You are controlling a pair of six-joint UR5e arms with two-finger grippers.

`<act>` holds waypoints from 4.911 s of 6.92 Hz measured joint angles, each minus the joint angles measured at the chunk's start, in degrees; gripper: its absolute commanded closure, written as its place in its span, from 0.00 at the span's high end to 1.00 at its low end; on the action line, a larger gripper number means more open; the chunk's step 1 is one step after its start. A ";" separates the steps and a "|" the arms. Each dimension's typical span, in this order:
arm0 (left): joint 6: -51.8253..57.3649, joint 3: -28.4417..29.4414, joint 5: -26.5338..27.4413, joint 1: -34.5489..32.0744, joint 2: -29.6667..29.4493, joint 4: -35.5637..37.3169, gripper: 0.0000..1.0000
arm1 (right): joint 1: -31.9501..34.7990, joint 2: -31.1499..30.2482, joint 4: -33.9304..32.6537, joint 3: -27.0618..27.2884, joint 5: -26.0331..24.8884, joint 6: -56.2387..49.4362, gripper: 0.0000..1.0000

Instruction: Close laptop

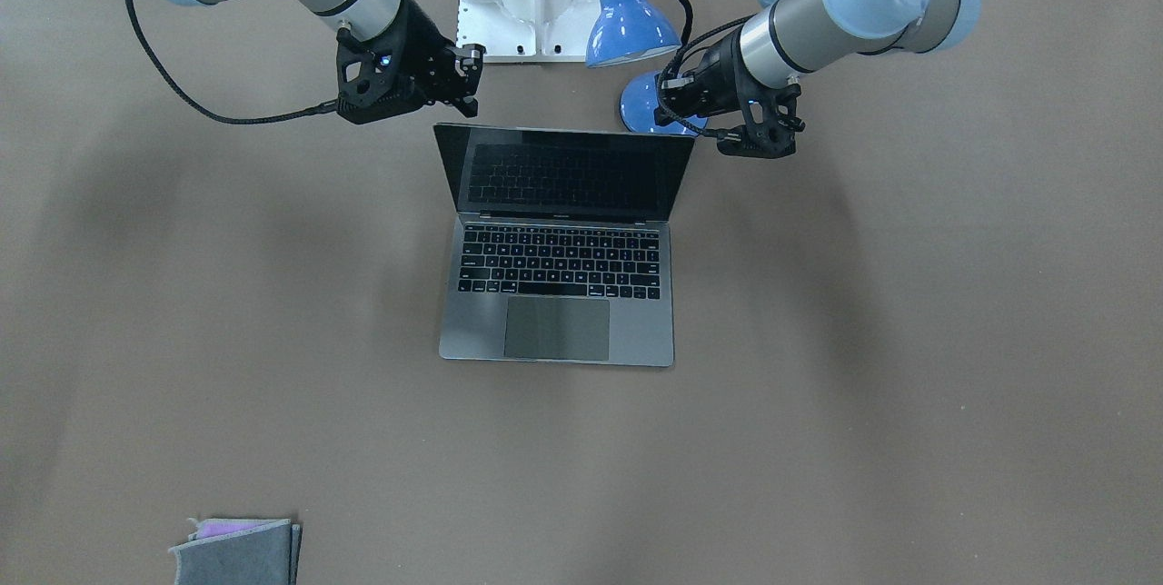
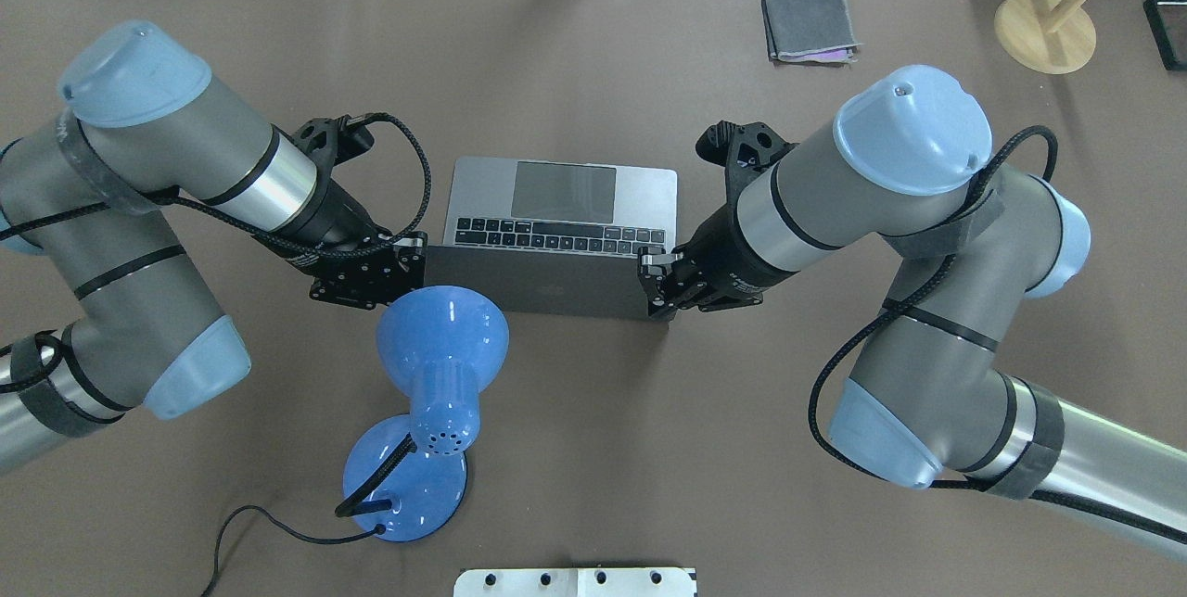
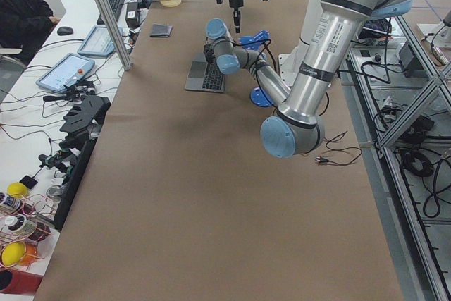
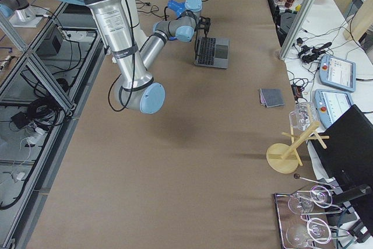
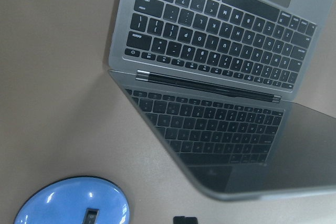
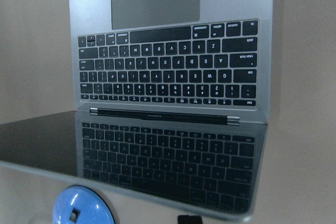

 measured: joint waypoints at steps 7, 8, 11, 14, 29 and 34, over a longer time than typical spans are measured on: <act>3.70 11.97 5.02 -3.02 -10.07 -0.32 0.00 | 3.68 5.12 2.95 -10.21 -2.58 -1.20 0.00; 4.78 14.25 5.39 -3.94 -11.18 -0.66 0.00 | 4.10 6.55 4.32 -13.32 -2.71 -1.84 0.00; 6.06 25.13 7.71 -5.01 -15.11 -6.86 0.00 | 5.45 10.78 14.96 -27.43 -3.76 -2.74 0.00; 6.43 32.57 12.57 -3.47 -16.93 -11.55 0.00 | 5.75 13.50 20.59 -36.66 -5.76 -2.91 0.00; 45.81 2.29 13.47 -31.11 14.50 7.12 0.98 | 37.60 -5.10 -11.69 -24.98 5.10 -64.75 1.00; 60.40 4.68 12.93 -40.55 28.64 9.96 0.98 | 52.78 -21.79 -17.47 -25.38 6.35 -89.95 1.00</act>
